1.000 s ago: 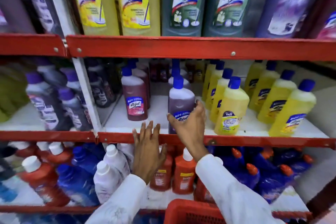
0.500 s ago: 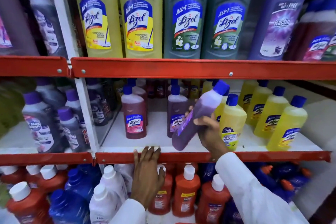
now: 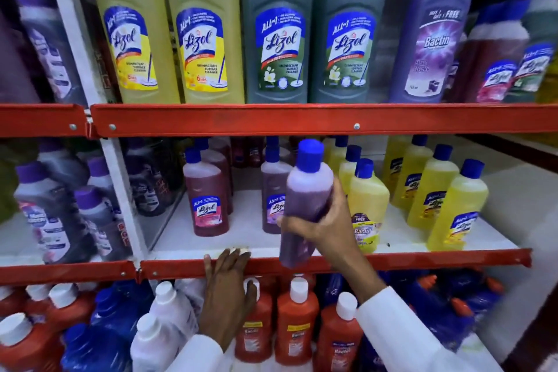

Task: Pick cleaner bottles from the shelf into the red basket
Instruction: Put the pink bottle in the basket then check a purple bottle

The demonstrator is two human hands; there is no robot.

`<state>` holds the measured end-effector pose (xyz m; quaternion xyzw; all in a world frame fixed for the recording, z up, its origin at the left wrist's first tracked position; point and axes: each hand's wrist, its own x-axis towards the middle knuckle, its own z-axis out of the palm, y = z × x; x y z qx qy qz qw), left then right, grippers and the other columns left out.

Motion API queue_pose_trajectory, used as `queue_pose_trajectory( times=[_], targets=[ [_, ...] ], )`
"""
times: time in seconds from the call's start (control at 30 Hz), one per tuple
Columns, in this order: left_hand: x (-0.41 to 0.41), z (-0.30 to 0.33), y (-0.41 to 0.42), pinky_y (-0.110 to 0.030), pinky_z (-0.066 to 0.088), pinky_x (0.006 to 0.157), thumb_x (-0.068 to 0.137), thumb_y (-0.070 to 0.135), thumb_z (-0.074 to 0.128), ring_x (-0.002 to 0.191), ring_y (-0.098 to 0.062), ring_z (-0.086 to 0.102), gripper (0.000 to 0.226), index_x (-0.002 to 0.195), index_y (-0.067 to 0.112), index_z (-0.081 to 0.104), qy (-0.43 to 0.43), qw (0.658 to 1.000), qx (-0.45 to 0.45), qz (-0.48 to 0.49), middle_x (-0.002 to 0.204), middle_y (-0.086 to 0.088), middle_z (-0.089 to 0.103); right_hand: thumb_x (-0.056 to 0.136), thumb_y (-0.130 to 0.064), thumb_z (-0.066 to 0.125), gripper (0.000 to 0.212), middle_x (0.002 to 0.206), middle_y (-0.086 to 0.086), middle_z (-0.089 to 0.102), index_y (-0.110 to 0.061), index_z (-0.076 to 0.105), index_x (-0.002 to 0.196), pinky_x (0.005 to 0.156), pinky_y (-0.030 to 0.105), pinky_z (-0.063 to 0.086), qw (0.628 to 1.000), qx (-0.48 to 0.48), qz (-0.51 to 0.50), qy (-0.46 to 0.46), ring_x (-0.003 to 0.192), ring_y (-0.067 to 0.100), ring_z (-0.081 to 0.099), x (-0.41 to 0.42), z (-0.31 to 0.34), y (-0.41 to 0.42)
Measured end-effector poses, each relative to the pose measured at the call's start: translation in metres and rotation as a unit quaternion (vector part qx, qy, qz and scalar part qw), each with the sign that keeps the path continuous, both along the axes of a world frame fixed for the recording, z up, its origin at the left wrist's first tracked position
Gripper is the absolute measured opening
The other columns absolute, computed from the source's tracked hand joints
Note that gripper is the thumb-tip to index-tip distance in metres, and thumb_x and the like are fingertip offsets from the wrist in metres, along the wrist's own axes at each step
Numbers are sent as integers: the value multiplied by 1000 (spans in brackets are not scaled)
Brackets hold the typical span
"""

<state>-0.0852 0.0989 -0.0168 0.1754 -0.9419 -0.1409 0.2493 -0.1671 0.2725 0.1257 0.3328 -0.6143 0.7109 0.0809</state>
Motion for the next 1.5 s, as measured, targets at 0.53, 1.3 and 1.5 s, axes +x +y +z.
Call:
queue_pose_trajectory(
  times=[0.53,1.3,1.5],
  targets=[
    [2,9,3,-54,5,123,77,25,60,139,-23,37,57,133,25,50,1,1000,14,-7,140,-2,55,50,-38,98,96,118,-4,56,-18,44,127,78,6,50,983,19,-181,-36,108,17,59,-19,-34,-52],
    [0,8,6,-53,2,122,78,29,61,141,-24,34,57,133,24,49,-3,1000,30,4,145,-4,50,57,-45,95,105,136,6,54,-16,37,140,91,25,52,977,112,-170,-66,115,15,53,-39,-69,-75],
    [-7,9,38,-44,42,108,78,24,62,120,-23,53,41,119,23,60,77,996,1,-46,125,-1,65,74,-45,81,66,117,0,56,-30,46,128,85,34,53,963,9,-270,1,104,19,57,-30,-91,-17]
  ],
)
